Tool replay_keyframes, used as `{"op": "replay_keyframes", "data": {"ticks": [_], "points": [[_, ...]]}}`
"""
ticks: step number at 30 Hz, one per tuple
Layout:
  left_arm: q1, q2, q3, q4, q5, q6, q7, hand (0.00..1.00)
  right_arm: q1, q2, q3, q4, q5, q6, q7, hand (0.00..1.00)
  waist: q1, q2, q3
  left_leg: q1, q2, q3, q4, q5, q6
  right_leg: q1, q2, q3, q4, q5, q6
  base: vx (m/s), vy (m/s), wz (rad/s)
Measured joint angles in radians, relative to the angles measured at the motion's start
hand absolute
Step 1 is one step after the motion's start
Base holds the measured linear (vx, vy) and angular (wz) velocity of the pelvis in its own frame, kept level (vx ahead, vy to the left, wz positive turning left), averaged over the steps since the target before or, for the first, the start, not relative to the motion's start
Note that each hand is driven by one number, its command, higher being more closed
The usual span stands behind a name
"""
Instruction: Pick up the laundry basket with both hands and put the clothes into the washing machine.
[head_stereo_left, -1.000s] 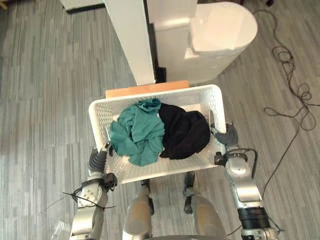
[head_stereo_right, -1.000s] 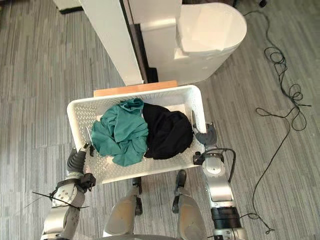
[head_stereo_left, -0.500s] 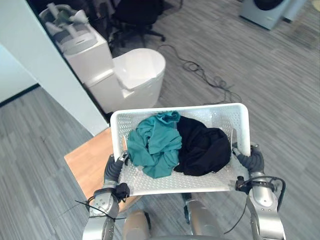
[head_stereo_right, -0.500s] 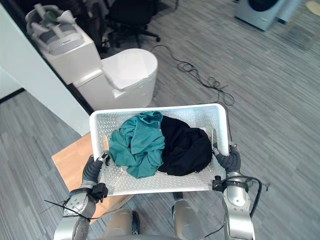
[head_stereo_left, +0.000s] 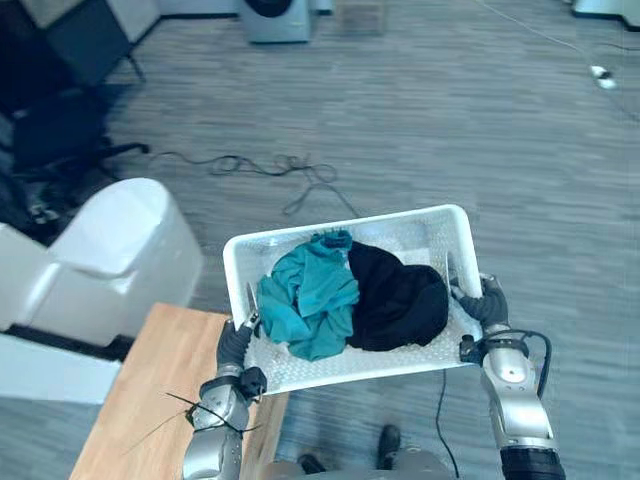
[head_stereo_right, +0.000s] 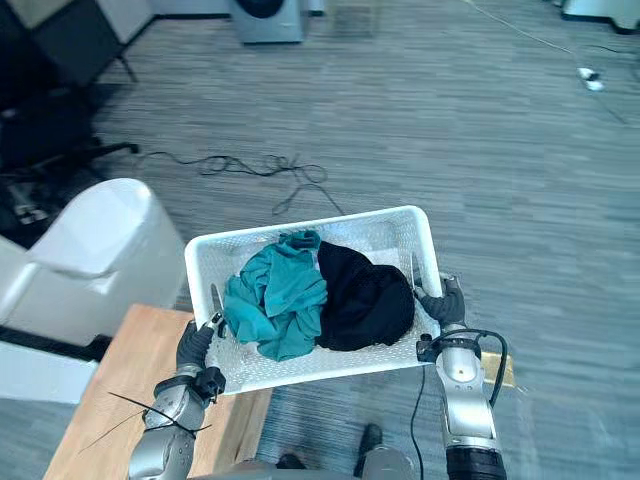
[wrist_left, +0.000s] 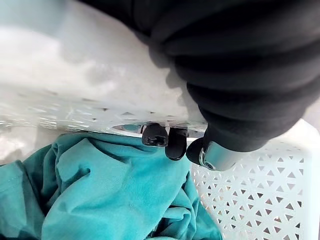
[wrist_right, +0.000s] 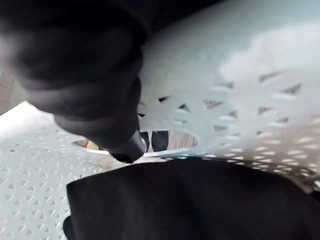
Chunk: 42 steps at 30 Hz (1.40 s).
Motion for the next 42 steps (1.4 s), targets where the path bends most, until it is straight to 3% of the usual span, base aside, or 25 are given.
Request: {"op": "replay_keyframes", "data": {"ticks": [2,3,4,5,7,8,9,11,14,16,28,30,31,33,34,37,40,41,42], "points": [[0.006,0.002,0.004,0.009,0.0,0.001,0.006,1.0,-0.005,-0.006,0.019,0.026,0.005,0.0,-0.003,1.0,0.003,-0.009,0.001,0.027,0.007,-0.021,0.025,0.0,0.0,0.036,0.015,0.046,-0.041,0.019,-0.008,0.09,-0.047,-0.75],[0.006,0.002,0.016,0.011,0.0,0.001,0.007,1.0,-0.008,-0.009,0.032,0.028,0.012,0.0,-0.009,1.0,0.003,-0.014,0.004,0.016,0.012,-0.09,0.08,0.002,0.015,0.048,0.016,0.073,-0.046,0.019,-0.009,0.08,-0.003,-0.84],[0.007,0.003,0.035,0.012,-0.002,-0.001,0.007,1.0,-0.019,-0.006,0.053,0.028,0.014,0.0,-0.013,1.0,0.009,-0.03,0.015,-0.051,0.0,-0.254,0.186,-0.002,0.054,0.055,0.003,0.113,-0.044,0.022,-0.014,0.03,0.013,-0.77],[0.007,0.003,0.037,0.012,-0.007,-0.003,0.007,1.0,-0.025,-0.006,0.057,0.029,0.014,-0.001,-0.013,1.0,0.017,-0.043,0.023,-0.076,-0.031,-0.344,0.191,-0.013,0.036,0.054,-0.007,0.133,-0.045,0.022,-0.015,0.0,0.048,-0.81],[0.004,0.0,0.035,0.014,-0.009,-0.004,0.007,1.0,-0.048,-0.014,0.056,0.069,0.035,-0.003,-0.012,1.0,0.036,-0.044,0.026,-0.17,-0.118,-0.589,0.166,-0.017,0.016,0.054,-0.019,0.169,-0.047,0.022,-0.014,-0.01,0.09,-0.49],[0.005,0.002,0.035,0.015,-0.009,-0.005,0.007,1.0,-0.047,-0.014,0.056,0.073,0.042,-0.004,-0.012,1.0,0.038,-0.041,0.025,-0.174,-0.122,-0.612,0.135,-0.011,0.008,0.054,-0.018,0.172,-0.045,0.023,-0.013,-0.01,0.112,-0.35],[0.011,0.007,0.035,0.015,-0.009,-0.007,0.007,1.0,-0.045,-0.014,0.06,0.078,0.044,-0.004,-0.011,1.0,0.047,-0.03,0.025,-0.171,-0.118,-0.614,0.026,0.051,-0.01,0.057,-0.003,0.182,-0.045,0.023,-0.003,0.0,0.144,-0.37],[0.021,0.028,0.035,0.025,-0.009,-0.01,0.008,1.0,-0.026,0.01,0.069,0.085,0.047,-0.004,-0.011,1.0,0.053,-0.063,0.026,-0.15,-0.138,-0.594,-0.004,0.057,0.016,0.063,-0.025,0.185,-0.052,0.023,0.018,0.03,0.15,-0.19],[0.042,0.026,0.035,0.021,-0.008,-0.01,0.006,1.0,-0.008,0.016,0.069,0.085,0.047,-0.004,-0.007,1.0,0.055,-0.072,0.027,-0.13,-0.178,-0.589,-0.046,0.077,0.036,0.064,-0.06,0.177,-0.052,0.019,0.026,0.06,0.12,0.13],[0.057,0.03,0.036,0.005,-0.008,-0.01,0.006,1.0,-0.008,0.023,0.07,0.085,0.047,-0.004,0.001,1.0,0.062,-0.072,0.027,-0.128,-0.19,-0.591,-0.051,0.078,0.039,0.066,-0.072,0.176,-0.053,0.017,0.046,0.06,0.096,0.09],[0.088,0.029,0.039,-0.04,-0.008,-0.012,0.007,1.0,-0.019,0.033,0.071,0.085,0.046,-0.005,0.008,1.0,0.061,-0.072,0.026,-0.077,-0.186,-0.563,-0.103,0.08,0.042,0.087,-0.064,0.186,-0.072,0.019,0.049,0.03,-0.004,-0.07],[0.088,0.03,0.048,-0.041,-0.008,-0.012,0.008,1.0,-0.024,0.035,0.08,0.085,0.046,-0.005,0.006,1.0,0.063,-0.074,0.032,-0.088,-0.163,-0.548,-0.029,0.065,0.028,0.1,-0.054,0.189,-0.063,0.005,0.039,0.01,-0.097,-0.17],[0.089,0.03,0.069,-0.041,-0.008,-0.012,0.008,1.0,-0.031,0.036,0.103,0.085,0.047,-0.005,0.001,1.0,0.067,-0.08,0.042,-0.13,-0.133,-0.544,0.115,0.04,0.042,0.121,-0.047,0.189,-0.052,-0.027,0.036,0.0,-0.135,-0.23],[0.096,0.035,0.077,-0.048,-0.008,-0.012,0.01,1.0,-0.034,0.034,0.114,0.081,0.047,-0.005,-0.003,1.0,0.087,-0.051,0.062,-0.226,-0.047,-0.551,0.425,0.042,0.058,0.162,-0.001,0.202,-0.033,-0.073,0.004,-0.01,-0.104,-0.17],[0.11,0.031,0.077,-0.056,-0.008,-0.012,0.01,1.0,-0.03,0.034,0.115,0.078,0.048,-0.003,-0.005,1.0,0.091,-0.052,0.069,-0.303,-0.023,-0.58,0.542,0.039,0.043,0.177,0.015,0.206,-0.021,-0.1,-0.006,0.02,-0.008,-0.09],[0.112,0.018,0.073,-0.098,-0.008,-0.012,0.01,1.0,-0.03,0.018,0.116,0.032,0.052,-0.002,-0.011,1.0,0.111,-0.056,0.07,-0.396,-0.095,-0.602,0.355,0.037,0.029,0.156,-0.01,0.217,-0.013,-0.11,-0.01,0.12,0.04,-0.12],[0.113,0.018,0.073,-0.139,-0.005,-0.012,0.012,1.0,-0.036,0.014,0.116,0.011,0.079,-0.002,-0.021,1.0,0.132,-0.049,0.076,-0.447,-0.162,-0.628,0.089,0.107,-0.068,0.163,-0.036,0.239,-0.01,-0.147,0.021,0.29,0.13,-0.24],[0.114,0.019,0.074,-0.147,0.002,-0.012,0.017,1.0,-0.037,0.016,0.119,0.011,0.079,-0.002,-0.024,1.0,0.153,-0.055,0.074,-0.422,-0.171,-0.63,0.051,0.204,-0.039,0.169,-0.044,0.27,0.012,-0.184,0.037,0.4,0.161,-0.54],[0.117,0.028,0.08,-0.166,0.009,-0.012,0.021,1.0,-0.038,0.033,0.129,0.011,0.08,-0.002,-0.037,1.0,0.166,-0.088,0.072,-0.419,-0.189,-0.621,0.089,0.173,0.044,0.162,-0.062,0.294,0.06,-0.232,0.024,0.54,0.163,-0.53]]}}
